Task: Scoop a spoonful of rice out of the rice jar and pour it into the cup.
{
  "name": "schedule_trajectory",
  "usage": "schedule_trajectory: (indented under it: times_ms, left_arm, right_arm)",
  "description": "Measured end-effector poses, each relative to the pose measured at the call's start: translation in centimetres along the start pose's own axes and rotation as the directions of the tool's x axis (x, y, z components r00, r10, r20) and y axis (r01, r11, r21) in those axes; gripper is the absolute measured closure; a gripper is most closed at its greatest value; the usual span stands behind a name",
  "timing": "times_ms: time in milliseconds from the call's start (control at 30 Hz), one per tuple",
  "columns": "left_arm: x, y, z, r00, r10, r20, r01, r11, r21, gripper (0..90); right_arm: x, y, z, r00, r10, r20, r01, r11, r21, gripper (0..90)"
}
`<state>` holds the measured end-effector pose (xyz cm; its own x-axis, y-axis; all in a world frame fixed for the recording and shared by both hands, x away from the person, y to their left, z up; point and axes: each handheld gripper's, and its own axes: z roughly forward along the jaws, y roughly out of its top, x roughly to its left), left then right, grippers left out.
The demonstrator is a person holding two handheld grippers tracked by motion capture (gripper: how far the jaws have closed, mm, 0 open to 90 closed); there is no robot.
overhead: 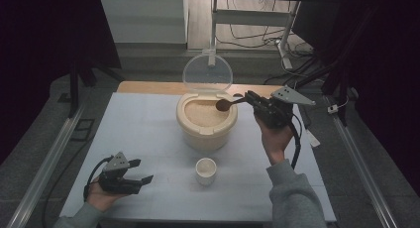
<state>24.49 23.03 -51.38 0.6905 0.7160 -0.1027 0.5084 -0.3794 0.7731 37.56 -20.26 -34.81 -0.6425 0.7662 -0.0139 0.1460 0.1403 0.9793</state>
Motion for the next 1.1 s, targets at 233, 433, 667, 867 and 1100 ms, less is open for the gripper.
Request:
schedule_trajectory:
  times_ms: [233, 433, 667, 867, 1100]
  left_arm:
    - [0.0, 0.0, 0.1, 1.0000, 0.002, 0.001, -0.002, 1.0000, 0.003, 22.5]
    - [0.0, 0.0, 0.1, 1.0000, 0.001, 0.003, -0.001, 1.0000, 0.002, 22.6]
    - [-0.1, 0.0, 0.1, 1.0000, 0.002, 0.003, -0.002, 1.0000, 0.003, 22.6]
    - [-0.1, 0.0, 0.2, 1.0000, 0.003, 0.004, -0.003, 1.0000, 0.006, 22.6]
    - [-0.1, 0.0, 0.2, 1.0000, 0.002, 0.005, -0.002, 1.0000, 0.006, 22.6]
  right_arm:
    - [1.0, -0.3, 1.4, 0.9971, -0.071, 0.026, 0.069, 0.995, 0.079, 83.0]
    - [1.3, -1.2, 2.5, 0.9998, -0.018, 0.007, 0.017, 0.993, 0.113, 83.0]
    - [-0.3, -2.6, 3.1, 0.9854, 0.169, -0.017, -0.166, 0.980, 0.112, 83.1]
    - [-1.8, -3.9, 3.2, 0.9443, 0.327, -0.035, -0.322, 0.940, 0.113, 82.9]
    - [-2.6, -4.8, 3.3, 0.8901, 0.452, -0.057, -0.444, 0.889, 0.114, 82.6]
